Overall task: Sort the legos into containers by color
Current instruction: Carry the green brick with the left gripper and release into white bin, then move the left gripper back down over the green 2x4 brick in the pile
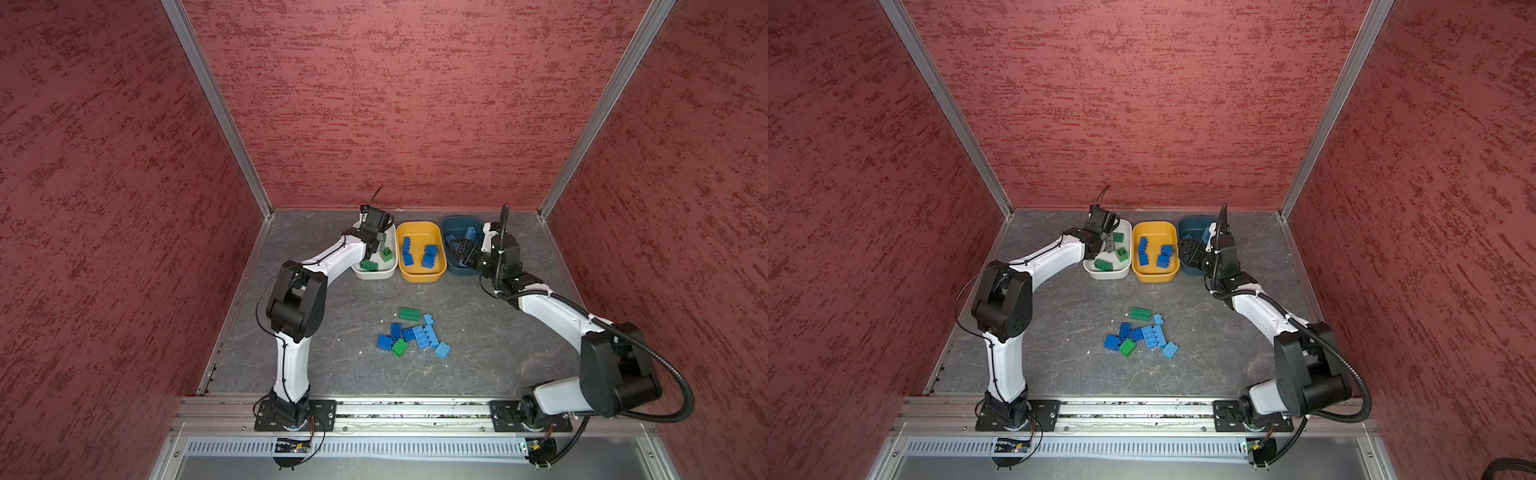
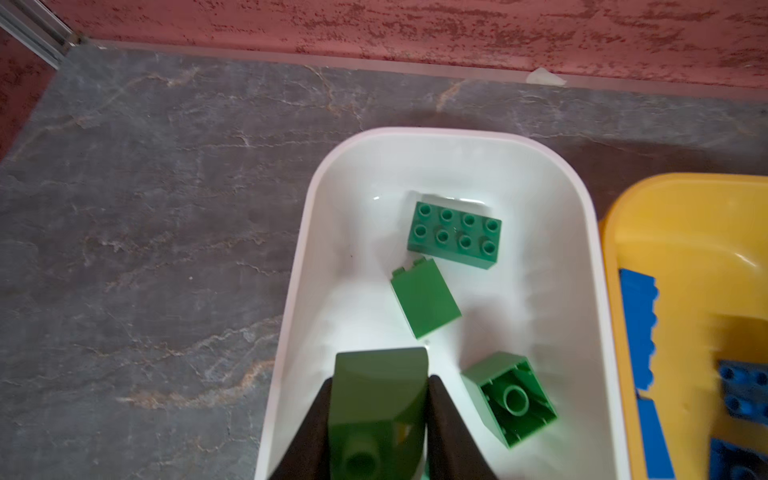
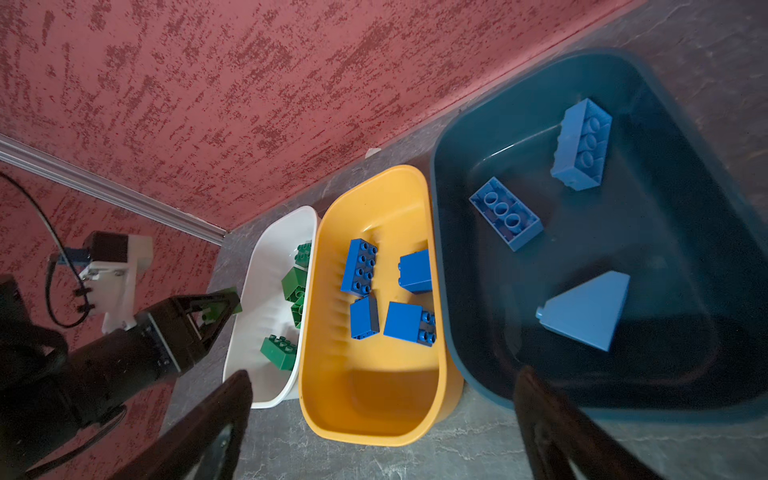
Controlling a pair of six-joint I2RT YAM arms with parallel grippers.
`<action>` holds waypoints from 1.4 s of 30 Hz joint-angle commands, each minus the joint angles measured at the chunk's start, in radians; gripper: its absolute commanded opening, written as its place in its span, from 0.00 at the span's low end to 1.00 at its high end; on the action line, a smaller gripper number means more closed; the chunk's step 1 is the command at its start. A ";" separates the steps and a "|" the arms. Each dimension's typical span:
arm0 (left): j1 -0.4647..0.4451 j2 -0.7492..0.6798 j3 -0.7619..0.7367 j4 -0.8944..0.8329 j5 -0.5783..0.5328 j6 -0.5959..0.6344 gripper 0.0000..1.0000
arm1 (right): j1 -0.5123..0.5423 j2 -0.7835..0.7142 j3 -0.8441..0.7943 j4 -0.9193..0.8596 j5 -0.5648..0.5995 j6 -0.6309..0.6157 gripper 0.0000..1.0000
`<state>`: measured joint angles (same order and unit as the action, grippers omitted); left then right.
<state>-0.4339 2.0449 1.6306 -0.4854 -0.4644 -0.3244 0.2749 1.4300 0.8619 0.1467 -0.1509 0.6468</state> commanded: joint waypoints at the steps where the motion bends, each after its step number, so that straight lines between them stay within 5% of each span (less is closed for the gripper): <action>1: 0.020 0.064 0.089 -0.028 -0.072 0.061 0.34 | 0.007 -0.035 0.016 -0.010 0.030 -0.010 0.99; 6: 0.051 0.173 0.252 -0.105 -0.079 0.056 0.38 | 0.009 -0.057 0.022 -0.041 0.039 -0.028 0.99; 11: 0.050 0.172 0.316 -0.158 -0.032 0.028 0.60 | 0.011 -0.085 0.004 -0.068 0.040 -0.041 0.99; 16: 0.001 0.022 0.154 -0.055 0.065 0.047 0.80 | 0.019 -0.112 -0.026 -0.092 0.049 -0.029 0.99; 21: -0.089 -0.140 -0.036 0.011 0.146 0.083 0.86 | 0.037 -0.142 -0.050 -0.109 0.083 -0.016 0.99; 28: -0.234 -0.303 -0.243 -0.131 0.277 0.045 1.00 | 0.044 -0.208 -0.104 -0.113 0.152 0.007 0.99; 35: -0.313 -0.248 -0.270 -0.393 0.476 -0.095 1.00 | 0.046 -0.232 -0.125 -0.116 0.195 0.021 0.99; 42: -0.337 -0.147 -0.246 -0.389 0.575 -0.086 1.00 | 0.047 -0.233 -0.137 -0.101 0.209 0.040 0.99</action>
<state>-0.7692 1.8721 1.3628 -0.8528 0.0383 -0.3969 0.3168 1.2129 0.7296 0.0319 0.0189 0.6647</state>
